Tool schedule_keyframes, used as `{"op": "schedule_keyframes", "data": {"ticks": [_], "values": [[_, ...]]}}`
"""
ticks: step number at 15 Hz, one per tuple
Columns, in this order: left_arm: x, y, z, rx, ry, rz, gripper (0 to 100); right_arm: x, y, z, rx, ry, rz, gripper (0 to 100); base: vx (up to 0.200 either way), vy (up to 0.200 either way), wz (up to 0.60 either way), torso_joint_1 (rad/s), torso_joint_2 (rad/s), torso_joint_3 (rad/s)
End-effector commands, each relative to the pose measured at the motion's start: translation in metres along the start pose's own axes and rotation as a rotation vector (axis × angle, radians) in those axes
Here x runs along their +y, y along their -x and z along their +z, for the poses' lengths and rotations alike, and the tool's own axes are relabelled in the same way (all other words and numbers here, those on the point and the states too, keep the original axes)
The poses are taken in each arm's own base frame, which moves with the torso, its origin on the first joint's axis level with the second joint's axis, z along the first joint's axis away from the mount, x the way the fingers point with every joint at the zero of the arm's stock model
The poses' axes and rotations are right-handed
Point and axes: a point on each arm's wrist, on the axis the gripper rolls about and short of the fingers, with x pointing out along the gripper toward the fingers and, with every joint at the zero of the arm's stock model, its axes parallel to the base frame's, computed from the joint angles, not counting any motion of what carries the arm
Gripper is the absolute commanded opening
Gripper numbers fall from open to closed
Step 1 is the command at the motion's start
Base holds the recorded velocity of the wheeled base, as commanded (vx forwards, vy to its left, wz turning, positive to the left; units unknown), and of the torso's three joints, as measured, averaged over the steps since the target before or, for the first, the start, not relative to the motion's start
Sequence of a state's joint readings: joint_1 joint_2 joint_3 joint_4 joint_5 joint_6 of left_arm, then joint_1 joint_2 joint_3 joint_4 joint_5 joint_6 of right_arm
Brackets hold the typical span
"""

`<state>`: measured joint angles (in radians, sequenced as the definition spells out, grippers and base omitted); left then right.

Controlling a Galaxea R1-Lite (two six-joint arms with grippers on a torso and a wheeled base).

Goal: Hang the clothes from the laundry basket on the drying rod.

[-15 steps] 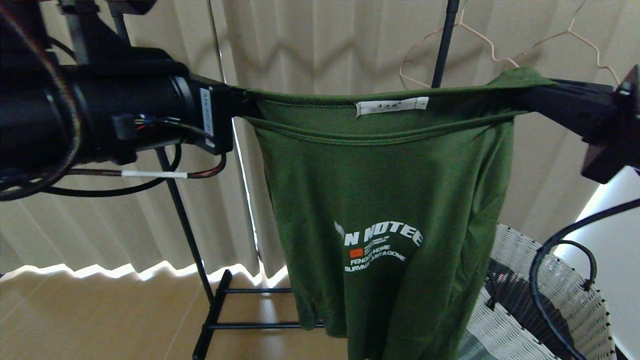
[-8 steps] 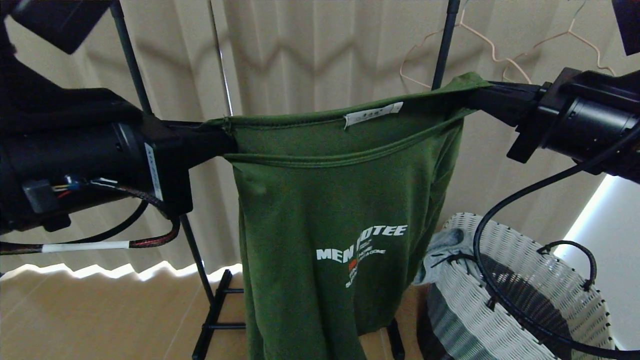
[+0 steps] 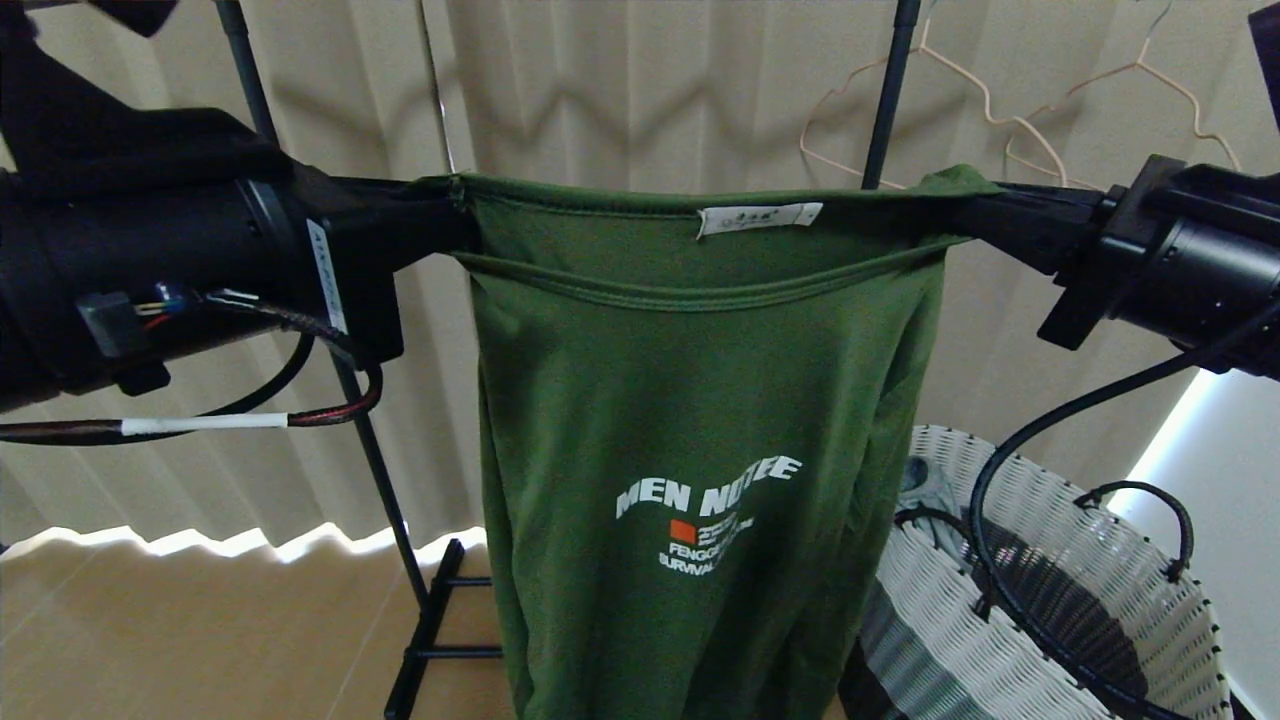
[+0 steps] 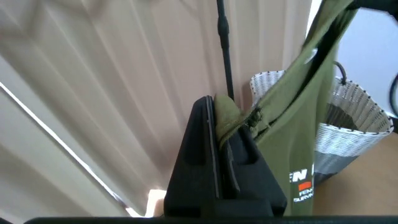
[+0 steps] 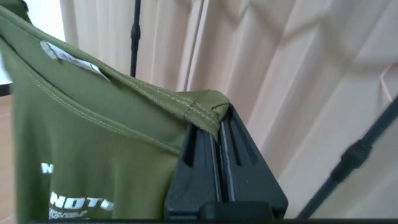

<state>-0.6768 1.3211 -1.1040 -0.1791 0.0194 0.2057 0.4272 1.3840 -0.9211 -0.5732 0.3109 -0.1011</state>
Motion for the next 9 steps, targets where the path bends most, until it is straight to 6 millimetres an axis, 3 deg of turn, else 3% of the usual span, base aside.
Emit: {"op": "schedule_keyframes", "data": {"ticks": [1,2,3,5,9], "values": [[0.000,-0.004,-0.002,0.010,0.000,-0.001,0,0.002,0.012,0.005,-0.021,0.008,-0.007,0,0.000,0.000,0.00,0.000,0.00,0.000],[0.000,-0.005,-0.001,0.005,0.000,0.000,0,0.002,0.014,0.005,-0.021,0.008,-0.007,0,0.000,0.000,0.00,0.000,0.00,0.000],[0.001,-0.006,0.004,-0.011,0.000,0.003,0,0.003,0.015,0.004,-0.021,0.008,-0.007,100,0.000,0.000,0.00,0.000,0.00,0.000],[0.003,-0.009,0.008,-0.022,0.001,0.013,0,0.006,0.022,0.001,-0.017,0.004,-0.002,100,0.000,0.000,0.00,0.000,0.00,0.000],[0.020,-0.017,-0.004,0.029,0.002,0.090,0,0.016,0.041,-0.015,-0.112,0.035,0.104,100,0.000,0.000,0.00,0.000,0.00,0.000]]}}
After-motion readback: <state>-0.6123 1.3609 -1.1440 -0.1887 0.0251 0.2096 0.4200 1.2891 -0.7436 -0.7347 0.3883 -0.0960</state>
